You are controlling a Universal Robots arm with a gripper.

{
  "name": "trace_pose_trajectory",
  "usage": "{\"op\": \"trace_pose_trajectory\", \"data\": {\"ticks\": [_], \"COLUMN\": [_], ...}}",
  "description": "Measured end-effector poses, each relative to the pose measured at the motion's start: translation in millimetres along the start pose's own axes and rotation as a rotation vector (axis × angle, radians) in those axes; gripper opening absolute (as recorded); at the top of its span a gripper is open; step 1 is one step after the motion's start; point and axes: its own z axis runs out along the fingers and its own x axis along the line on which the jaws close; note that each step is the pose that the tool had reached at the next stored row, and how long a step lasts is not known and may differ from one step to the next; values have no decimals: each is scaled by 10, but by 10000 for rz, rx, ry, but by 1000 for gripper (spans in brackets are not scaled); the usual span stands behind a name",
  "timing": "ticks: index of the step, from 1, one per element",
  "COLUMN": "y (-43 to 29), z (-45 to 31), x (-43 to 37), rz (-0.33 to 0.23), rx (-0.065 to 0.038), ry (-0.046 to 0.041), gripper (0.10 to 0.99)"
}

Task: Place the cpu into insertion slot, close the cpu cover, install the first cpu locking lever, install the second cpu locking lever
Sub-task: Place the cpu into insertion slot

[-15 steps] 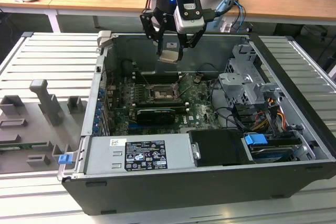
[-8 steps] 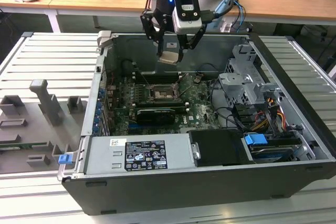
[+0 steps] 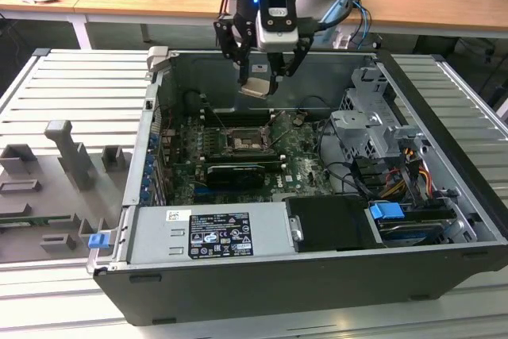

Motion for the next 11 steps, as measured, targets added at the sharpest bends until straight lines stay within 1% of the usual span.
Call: {"op": "trace_pose_trajectory", "data": {"ticks": [3,6,11], "y": [0,0,-1], "z": [1,4,9], "x": [0,0,0], "rz": [248,684,1201], "rx": [-3,-12,-20], "ry": [-19,-53,-93], "gripper": [525,525,525]}}
